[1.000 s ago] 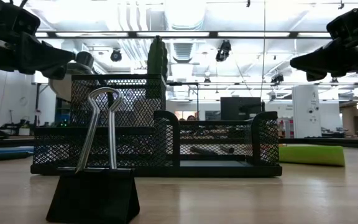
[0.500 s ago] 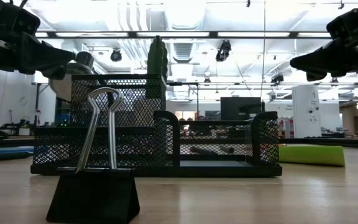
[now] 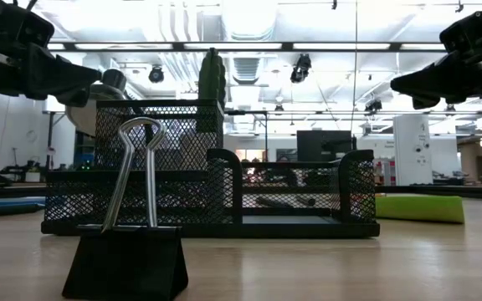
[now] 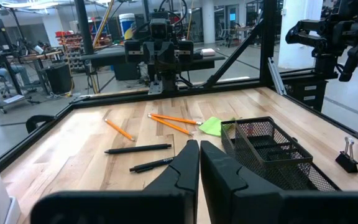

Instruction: Pick and place office supplies into organizer

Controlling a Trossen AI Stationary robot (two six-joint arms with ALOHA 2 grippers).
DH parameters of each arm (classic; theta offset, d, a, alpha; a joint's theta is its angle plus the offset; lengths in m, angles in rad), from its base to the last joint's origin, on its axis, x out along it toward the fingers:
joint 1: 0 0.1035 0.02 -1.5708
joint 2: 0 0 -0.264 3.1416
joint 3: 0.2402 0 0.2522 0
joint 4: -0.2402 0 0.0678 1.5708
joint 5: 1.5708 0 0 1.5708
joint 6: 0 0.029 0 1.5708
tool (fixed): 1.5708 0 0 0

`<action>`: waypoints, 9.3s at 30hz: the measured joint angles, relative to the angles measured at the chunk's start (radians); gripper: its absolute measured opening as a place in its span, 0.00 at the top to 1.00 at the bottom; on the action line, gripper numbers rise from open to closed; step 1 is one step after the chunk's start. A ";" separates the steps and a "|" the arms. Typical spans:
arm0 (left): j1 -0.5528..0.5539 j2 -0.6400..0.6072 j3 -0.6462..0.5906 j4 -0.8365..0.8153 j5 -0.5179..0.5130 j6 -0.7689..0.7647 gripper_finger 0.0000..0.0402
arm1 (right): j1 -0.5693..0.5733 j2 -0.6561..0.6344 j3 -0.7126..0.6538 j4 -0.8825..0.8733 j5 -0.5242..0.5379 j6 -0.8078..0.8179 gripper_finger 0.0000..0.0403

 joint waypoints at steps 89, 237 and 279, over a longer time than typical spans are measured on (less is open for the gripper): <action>0.001 0.365 0.023 0.547 -0.128 -0.162 0.58 | 0.348 0.875 0.695 -0.265 0.477 0.511 0.58; 0.001 0.433 0.029 0.560 -0.129 -0.200 0.58 | 0.603 2.058 1.659 -1.356 0.154 1.105 0.98; 0.001 0.439 0.029 0.573 -0.129 -0.200 0.58 | 0.642 2.118 1.895 -1.171 0.402 0.636 0.98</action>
